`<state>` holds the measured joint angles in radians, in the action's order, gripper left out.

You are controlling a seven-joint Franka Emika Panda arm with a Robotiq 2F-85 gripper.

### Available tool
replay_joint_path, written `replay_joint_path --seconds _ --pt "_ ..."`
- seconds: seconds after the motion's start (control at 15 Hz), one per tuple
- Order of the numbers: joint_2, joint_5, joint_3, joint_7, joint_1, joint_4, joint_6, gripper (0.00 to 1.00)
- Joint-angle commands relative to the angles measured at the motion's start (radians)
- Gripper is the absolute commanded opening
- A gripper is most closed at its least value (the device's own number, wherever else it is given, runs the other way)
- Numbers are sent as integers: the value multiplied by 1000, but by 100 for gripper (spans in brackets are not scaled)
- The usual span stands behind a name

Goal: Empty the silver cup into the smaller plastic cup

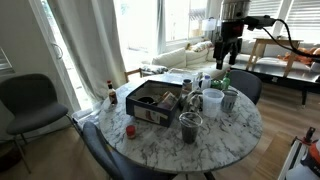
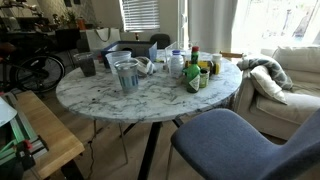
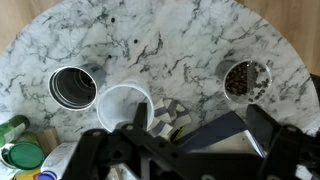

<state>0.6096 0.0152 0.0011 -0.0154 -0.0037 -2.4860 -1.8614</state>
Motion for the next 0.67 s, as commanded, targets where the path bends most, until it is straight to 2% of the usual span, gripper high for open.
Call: replay_joint_path --seconds 0.0,0.4,0.6 --pt "0 -1 1 0 -1 2 2 100" --pt "0 -1 1 0 -1 2 2 100" --pt "-37 28 -11 -36 -42 -10 -75 100"
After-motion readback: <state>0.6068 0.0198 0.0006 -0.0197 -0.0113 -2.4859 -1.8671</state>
